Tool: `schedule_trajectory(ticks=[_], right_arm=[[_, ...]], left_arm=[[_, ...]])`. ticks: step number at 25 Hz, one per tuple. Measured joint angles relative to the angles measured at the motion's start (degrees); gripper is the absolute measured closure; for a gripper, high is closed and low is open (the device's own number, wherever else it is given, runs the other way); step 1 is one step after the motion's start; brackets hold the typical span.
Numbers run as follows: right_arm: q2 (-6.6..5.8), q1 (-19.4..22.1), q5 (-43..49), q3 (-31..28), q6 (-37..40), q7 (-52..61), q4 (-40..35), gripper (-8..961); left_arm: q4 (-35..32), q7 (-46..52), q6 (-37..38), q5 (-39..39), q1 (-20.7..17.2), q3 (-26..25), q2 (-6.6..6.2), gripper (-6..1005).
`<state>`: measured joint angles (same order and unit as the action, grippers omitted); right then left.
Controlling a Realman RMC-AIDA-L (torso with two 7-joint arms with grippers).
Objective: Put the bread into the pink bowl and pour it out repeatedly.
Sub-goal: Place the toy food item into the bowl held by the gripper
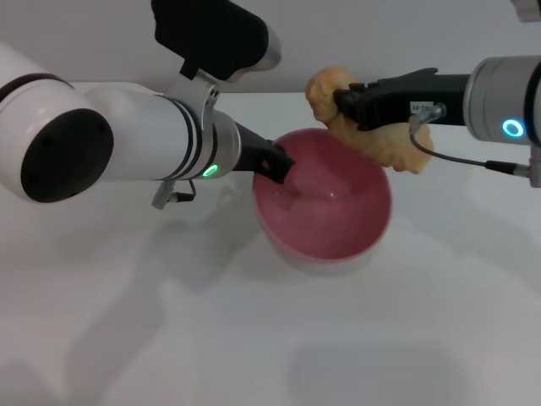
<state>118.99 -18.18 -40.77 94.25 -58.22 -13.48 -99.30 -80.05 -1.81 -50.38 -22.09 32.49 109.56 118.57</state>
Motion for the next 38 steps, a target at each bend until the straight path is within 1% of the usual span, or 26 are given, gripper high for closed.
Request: schedule_trajectory(ticks=[11, 14, 20, 27, 29, 35, 38], right_arm=[[0.01, 0.18, -2.22, 2.69, 3.82, -0.57, 3.17, 857], [-0.06, -0.48, -3.46, 3.09, 4.48, -0.79, 3.9, 860], [-0.09, -1.55, -5.62, 3.76, 4.1, -1.02, 4.19, 867], [-0.2, -0.48, -6.52, 3.81, 4.04, -2.41, 3.64, 875], [-0.11, 0.04, -6.6, 3.82, 4.03, -2.3, 3.6, 666], [0.04, 2.65, -7.03, 2.5, 4.48, -1.88, 1.22, 423], [0.1, 3.92, -7.39, 0.81, 4.51, -2.26, -1.08, 406]], left_arm=[[-0.01, 0.04, 1.38, -1.48, 0.62, 0.15, -0.08, 867], [-0.03, 0.05, 1.72, -1.55, 0.65, 0.15, -0.05, 866], [-0.02, 0.05, 1.71, -1.56, 0.72, 0.15, -0.18, 865], [0.22, -0.23, 1.58, -1.56, 0.72, -0.34, -0.34, 864], [0.55, -0.33, 1.59, -1.47, 0.75, -0.58, -0.39, 864], [1.85, -0.48, 1.84, -1.09, 1.08, -1.89, -0.39, 863], [4.13, -0.59, 2.25, -1.1, 1.65, -3.03, -0.37, 862]])
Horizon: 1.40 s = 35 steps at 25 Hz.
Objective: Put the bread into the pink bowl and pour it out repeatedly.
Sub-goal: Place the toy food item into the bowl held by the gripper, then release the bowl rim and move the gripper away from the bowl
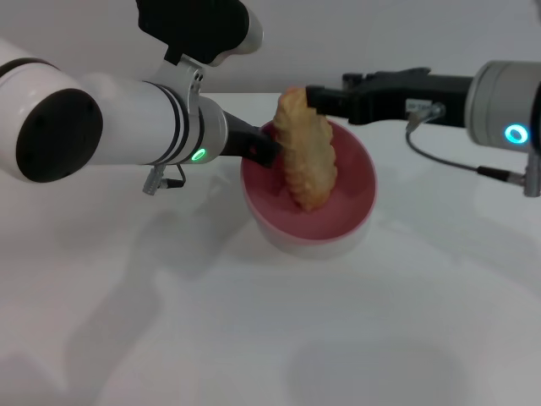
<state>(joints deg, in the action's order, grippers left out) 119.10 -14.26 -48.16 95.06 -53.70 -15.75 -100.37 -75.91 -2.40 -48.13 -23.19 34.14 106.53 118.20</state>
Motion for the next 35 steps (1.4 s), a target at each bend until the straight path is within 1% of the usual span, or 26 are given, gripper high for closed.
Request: schedule_trajectory(ticks=[4, 6, 7, 8, 9, 10, 12, 14, 17, 18, 19, 20, 21, 24, 25, 27, 29, 31, 35], right_arm=[[0.03, 0.75, -0.09, -1.08, 0.46, -1.52, -1.04, 391], [0.04, 1.25, -0.11, -1.22, 1.79, -4.0, -1.13, 387], [0.13, 2.74, -0.14, -0.94, 5.92, -9.34, -1.45, 385], [0.13, 2.74, -0.14, -0.94, 5.92, -9.34, -1.45, 384], [0.24, 3.79, -0.15, -0.66, 8.77, -12.54, -1.61, 382], [0.33, 4.81, -0.15, -0.4, 11.69, -15.42, -1.68, 380], [0.45, 7.51, -0.17, 0.18, 20.45, -22.38, -1.26, 377], [0.47, 9.38, -0.18, 0.91, 28.89, -28.22, 0.27, 373], [0.44, 10.92, -0.18, 3.27, 44.99, -37.02, 6.22, 368], [0.37, 11.09, -0.09, 4.06, 49.5, -38.16, 8.19, 367], [0.19, 11.3, 0.41, 5.86, 58.72, -39.01, 12.45, 365], [0.19, 11.3, 0.41, 5.86, 58.72, -39.01, 12.45, 363], [0.12, 11.45, 0.65, 6.61, 62.47, -39.06, 14.21, 361], [0.08, 12.48, 0.89, 10.6, 77.54, -38.8, 21.25, 356], [0.12, 12.91, 0.87, 12.11, 82.0, -38.58, 23.12, 355], [0.26, 14.07, 0.68, 15.21, 90.67, -37.63, 26.15, 351], [0.26, 15.28, 0.67, 17.28, 96.28, -35.19, 27.63, 348], [0.14, 15.92, 0.67, 17.92, 98.13, -32.6, 28.19, 344], [0.26, 16.34, 0.65, 19.32, 100.47, -30.26, 30.56, 338]], left_arm=[[0.26, -0.01, 0.14, -0.17, 0.08, -0.09, 0.01, 862], [0.31, -0.02, 0.15, -0.22, 0.09, -0.1, 0.01, 861], [0.37, -0.02, 0.16, -0.27, 0.09, -0.11, 0.01, 861], [0.53, -0.03, 0.15, -0.26, 0.1, -0.1, 0.01, 861], [0.68, -0.03, 0.17, -0.29, 0.13, -0.04, 0.01, 861], [0.86, -0.04, 0.19, -0.32, 0.16, 0.1, 0.01, 861], [0.98, -0.05, 0.23, -0.36, 0.16, 0.24, 0.04, 860], [1.04, -0.05, 0.26, -0.35, 0.14, 0.31, 0.06, 860], [1.42, -0.06, 0.47, -0.38, -0.16, 0.39, 0.14, 860], [1.7, -0.06, 0.51, -0.36, -0.17, 0.44, 0.17, 859], [1.96, -0.04, 0.56, -0.39, -0.17, 0.49, 0.19, 859], [1.96, -0.04, 0.56, -0.39, -0.17, 0.49, 0.19, 859], [2.21, -0.01, 0.6, -0.43, -0.21, 0.59, 0.21, 859], [3.12, 0.13, 1.15, -1.7, -0.36, 1.08, 0.26, 858], [4.06, 0.04, 1.59, -3.93, -0.33, 1.46, 0.22, 858], [4.86, -0.01, 1.79, -5.41, -0.17, 1.74, 0.18, 858], [5.21, -0.01, 1.91, -5.92, -0.08, 1.89, 0.18, 858], [6.45, -0.02, 2.91, -7.38, 0.03, 2.4, 0.22, 857], [6.91, 0.03, 3.48, -7.75, 0.04, 2.47, 0.23, 857]])
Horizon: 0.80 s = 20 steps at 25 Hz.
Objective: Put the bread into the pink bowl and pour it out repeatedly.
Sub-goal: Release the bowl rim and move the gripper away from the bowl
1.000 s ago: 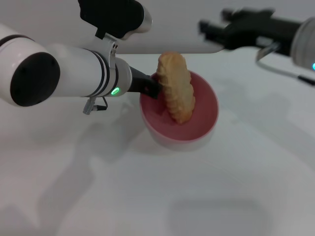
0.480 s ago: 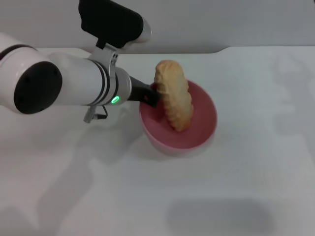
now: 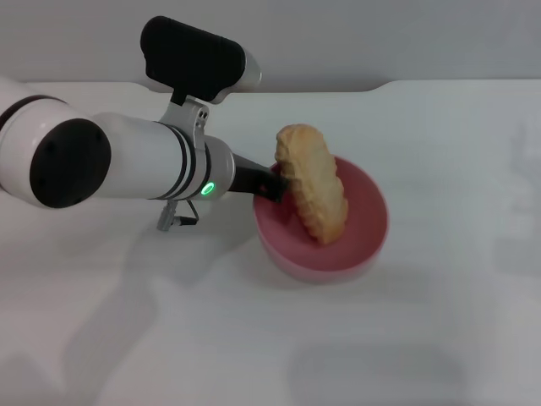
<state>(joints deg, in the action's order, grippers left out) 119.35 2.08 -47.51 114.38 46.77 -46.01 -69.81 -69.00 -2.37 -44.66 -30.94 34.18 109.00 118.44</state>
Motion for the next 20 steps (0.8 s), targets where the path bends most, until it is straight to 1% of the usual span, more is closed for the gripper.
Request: schedule_trajectory(ticks=[2, 7, 16, 20], right_arm=[[0.04, -0.08, -0.48, 1.07, 0.43, 0.68, 0.72, 334], [-0.16, -0.64, -6.92, 2.11, 0.1, 1.95, 0.77, 326], [-0.25, -1.04, -7.53, 2.48, 0.18, 1.97, 1.41, 310], [-0.26, -1.29, -7.9, 2.49, 0.17, 1.98, 1.81, 303]], left_arm=[[0.21, 0.34, 0.62, -0.36, -0.41, -0.35, -0.01, 856], [0.77, 0.4, 1.44, -0.67, -1.04, -0.55, -0.13, 856], [1.89, 0.42, 2.46, -1.41, -1.4, -0.64, -0.06, 854], [2.31, -0.04, 2.79, -1.42, -1.39, 0.12, -0.05, 853]])
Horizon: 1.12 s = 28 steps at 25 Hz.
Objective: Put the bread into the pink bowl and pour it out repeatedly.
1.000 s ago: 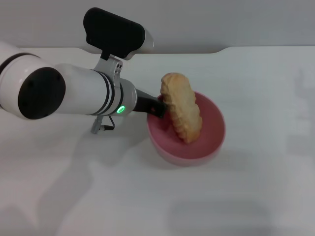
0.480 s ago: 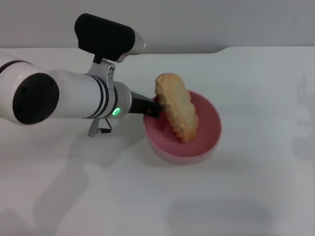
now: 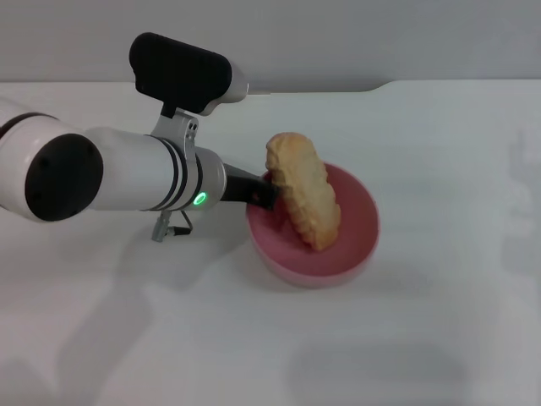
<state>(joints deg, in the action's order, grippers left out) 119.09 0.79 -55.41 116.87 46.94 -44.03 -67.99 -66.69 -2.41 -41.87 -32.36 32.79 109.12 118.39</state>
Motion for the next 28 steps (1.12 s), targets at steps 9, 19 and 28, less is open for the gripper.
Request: schedule_trajectory(ticks=[9, 19, 28], right_arm=[[0.0, -0.76, -0.29, 0.46, -1.24, 0.09, 1.22, 288], [-0.52, -1.37, -0.26, -2.14, -16.22, 0.16, -1.26, 271], [-0.13, -0.68, -0.39, -2.94, -16.56, 2.98, 0.24, 156]], left_arm=[[-0.56, 0.23, 4.42, 0.01, -1.53, 0.5, -0.01, 852], [-9.24, -5.53, 11.55, 4.31, -5.66, -4.62, -0.39, 477], [-16.78, -6.69, 35.75, 7.94, -20.64, -10.39, -0.4, 179]])
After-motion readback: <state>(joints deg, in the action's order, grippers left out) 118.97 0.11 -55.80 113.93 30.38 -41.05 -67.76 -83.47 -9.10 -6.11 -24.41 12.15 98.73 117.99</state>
